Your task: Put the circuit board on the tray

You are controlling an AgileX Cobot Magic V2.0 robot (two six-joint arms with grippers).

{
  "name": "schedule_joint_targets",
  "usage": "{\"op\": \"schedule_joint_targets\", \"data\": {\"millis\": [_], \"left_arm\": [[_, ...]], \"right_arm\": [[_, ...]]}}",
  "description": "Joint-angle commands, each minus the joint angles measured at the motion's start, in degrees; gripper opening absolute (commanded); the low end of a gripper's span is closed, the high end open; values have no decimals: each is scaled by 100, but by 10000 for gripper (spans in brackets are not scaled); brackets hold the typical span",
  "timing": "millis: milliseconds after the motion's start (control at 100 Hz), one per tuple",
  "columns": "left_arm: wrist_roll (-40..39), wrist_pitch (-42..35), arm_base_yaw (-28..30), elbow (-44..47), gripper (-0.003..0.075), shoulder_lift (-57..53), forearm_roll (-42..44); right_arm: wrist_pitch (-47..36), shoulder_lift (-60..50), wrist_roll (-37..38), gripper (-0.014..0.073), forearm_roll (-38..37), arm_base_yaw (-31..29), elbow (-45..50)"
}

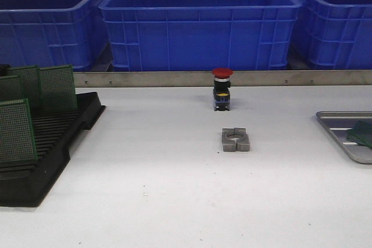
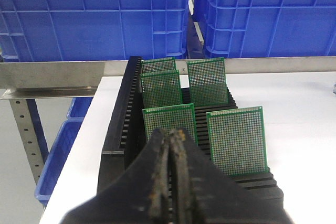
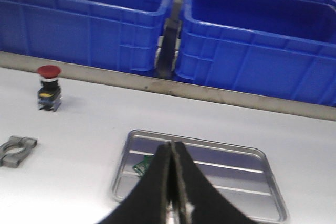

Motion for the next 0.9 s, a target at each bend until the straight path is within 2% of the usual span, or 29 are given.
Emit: {"op": "schedule_joint_targets", "data": {"millis": [0, 70, 150, 890], "left_arm": [[-62, -435, 26, 122, -20, -157, -56], [-62, -435, 26, 122, -20, -157, -56], [-62, -435, 26, 122, -20, -157, -56], [-62, -435, 26, 122, -20, -157, -56]], "right_arm": [[-1238, -313, 1686, -61, -1520, 0, 388], [-305, -768, 2527, -61, -2515, 0, 351], [112, -718, 3052, -61, -2841, 37, 369], [39, -755, 3000, -61, -2723, 37, 364]]}}
